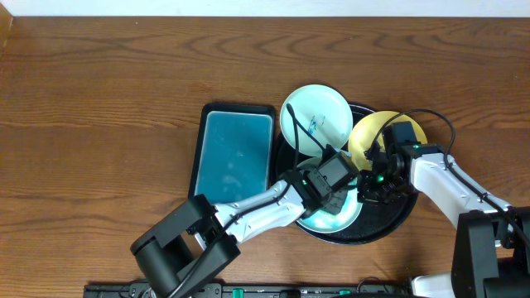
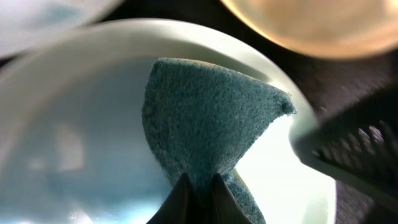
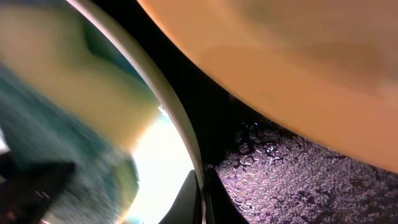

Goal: Clean dirty plates on tray and stack at the side
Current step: 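Scrub the front mint plate surface with the sponge in the left gripper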

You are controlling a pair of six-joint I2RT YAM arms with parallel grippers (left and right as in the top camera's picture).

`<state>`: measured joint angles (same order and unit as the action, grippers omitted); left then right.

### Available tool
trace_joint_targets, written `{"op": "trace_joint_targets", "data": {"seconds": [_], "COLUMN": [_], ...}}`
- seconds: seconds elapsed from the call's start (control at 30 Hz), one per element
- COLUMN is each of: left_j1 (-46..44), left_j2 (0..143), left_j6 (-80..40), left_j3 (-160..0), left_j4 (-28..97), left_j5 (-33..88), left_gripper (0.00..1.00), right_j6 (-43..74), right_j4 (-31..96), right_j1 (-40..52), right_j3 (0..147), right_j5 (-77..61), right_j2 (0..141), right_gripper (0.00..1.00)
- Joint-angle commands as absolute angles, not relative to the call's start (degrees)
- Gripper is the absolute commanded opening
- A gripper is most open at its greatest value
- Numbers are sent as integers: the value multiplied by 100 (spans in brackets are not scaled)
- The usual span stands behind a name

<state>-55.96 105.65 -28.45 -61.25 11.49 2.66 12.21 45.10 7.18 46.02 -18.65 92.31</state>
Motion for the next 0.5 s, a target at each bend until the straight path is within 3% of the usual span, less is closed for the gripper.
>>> {"op": "trace_joint_targets", "data": {"seconds": [0.0, 0.27, 0.4, 0.47], "left_j1": [-5175, -4668, -4668, -4665], "left_j2": [10674, 10346, 9616, 9207], "left_j6": [-2810, -2488, -2296, -2294], "left_j3": [-6173, -6176, -6176, -6176], "left_j4": [1323, 1857, 1979, 2150], "left_j5": [-633, -556, 207, 220], "left_gripper": [8, 7, 7, 8], "right_j6": [1282, 1280, 1280, 1280], "right_j4": [4530, 4539, 4469, 4421], "right_j1": [762, 762, 762, 762], "right_j3": [4637, 4637, 4637, 4637], "right_j5": [-1850, -1848, -1846, -1846], "right_j2": [9238, 9238, 9238, 9238], "right_gripper": [1, 1, 1, 6]}}
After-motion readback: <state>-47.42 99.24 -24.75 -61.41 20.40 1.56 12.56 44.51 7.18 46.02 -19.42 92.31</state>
